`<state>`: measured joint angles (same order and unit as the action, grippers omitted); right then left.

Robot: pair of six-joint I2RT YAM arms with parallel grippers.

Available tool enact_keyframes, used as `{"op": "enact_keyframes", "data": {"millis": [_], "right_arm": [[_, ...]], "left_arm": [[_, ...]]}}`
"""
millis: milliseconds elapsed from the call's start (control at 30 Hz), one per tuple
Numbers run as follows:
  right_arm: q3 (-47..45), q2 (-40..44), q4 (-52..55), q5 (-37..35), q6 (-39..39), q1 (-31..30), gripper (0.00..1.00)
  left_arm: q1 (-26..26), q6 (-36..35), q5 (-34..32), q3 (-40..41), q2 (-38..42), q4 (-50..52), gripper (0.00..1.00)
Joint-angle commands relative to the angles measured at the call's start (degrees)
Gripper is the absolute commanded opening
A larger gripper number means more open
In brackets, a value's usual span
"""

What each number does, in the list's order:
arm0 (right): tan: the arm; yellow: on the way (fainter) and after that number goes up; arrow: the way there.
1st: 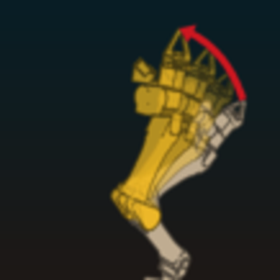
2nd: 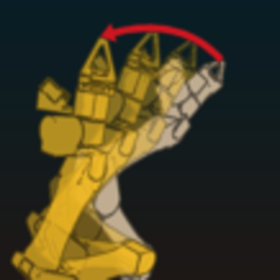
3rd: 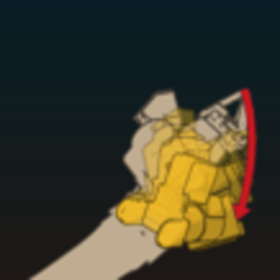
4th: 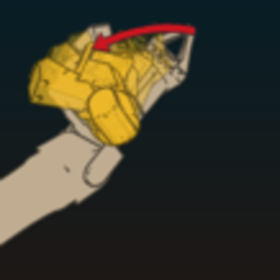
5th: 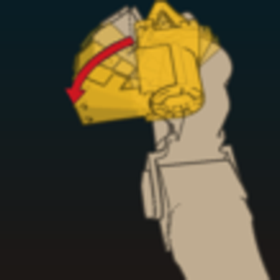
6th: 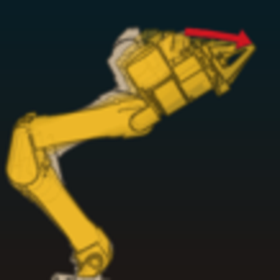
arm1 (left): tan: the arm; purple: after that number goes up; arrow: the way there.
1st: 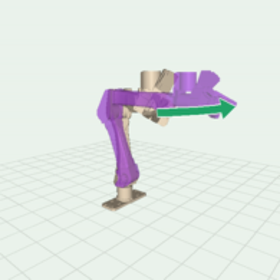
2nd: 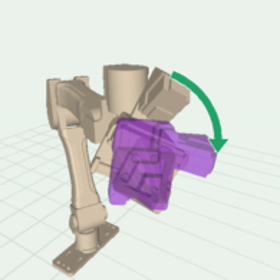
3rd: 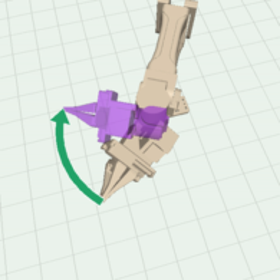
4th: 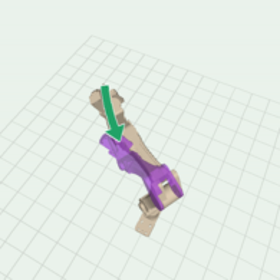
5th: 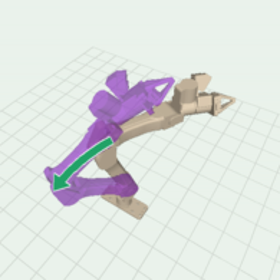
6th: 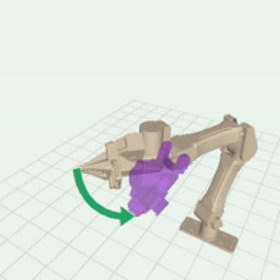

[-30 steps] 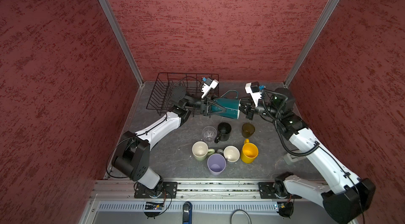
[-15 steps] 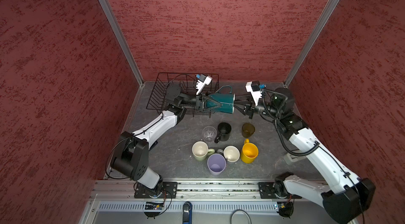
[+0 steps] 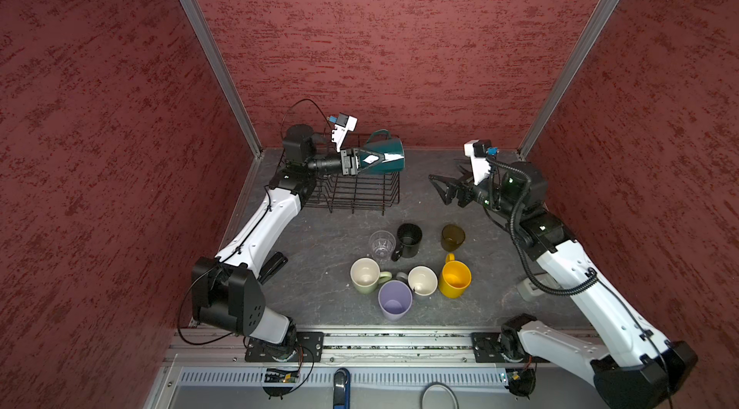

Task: Load cups into a dish rack
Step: Place the cup upside down at the dish rack.

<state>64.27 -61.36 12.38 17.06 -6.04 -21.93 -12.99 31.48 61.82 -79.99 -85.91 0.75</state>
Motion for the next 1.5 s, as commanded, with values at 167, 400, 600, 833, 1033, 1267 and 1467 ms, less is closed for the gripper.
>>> {"op": "enact_keyframes", "data": {"millis": [167,400,600,833,1033,1267,1467], "right_arm": [[4.32,-1.02,12.20,-13.88,-3.98,0.40,0.99],[4.60,-1.78,15.24,-13.73,-4.15,0.38,0.99],[3.67,-2.42,15.22,-13.64,-3.54,0.40,0.99],[3.58,-3.50,15.74,-13.11,-2.30,0.43,0.99],[3.52,-3.84,15.66,-12.36,-2.04,0.39,0.99],[2.88,-4.11,15.13,-10.66,-2.66,0.45,0.99],[2.31,-4.03,14.95,-9.95,-3.16,0.44,0.99]], "left_arm": [[1.53,-14.27,-18.26,-16.88,-8.76,32.03,0.00],[3.29,-23.91,-36.60,-35.35,-18.09,56.57,0.00],[5.89,-27.26,-44.85,-41.60,-20.66,66.27,0.00],[8.62,-29.37,-53.53,-43.04,-21.18,72.58,0.00],[11.60,-30.58,-59.88,-43.79,-21.00,74.73,0.00],[13.16,-32.12,-65.31,-46.49,-24.09,77.46,0.00],[13.35,-32.61,-67.79,-48.47,-27.21,77.64,0.00]]}}
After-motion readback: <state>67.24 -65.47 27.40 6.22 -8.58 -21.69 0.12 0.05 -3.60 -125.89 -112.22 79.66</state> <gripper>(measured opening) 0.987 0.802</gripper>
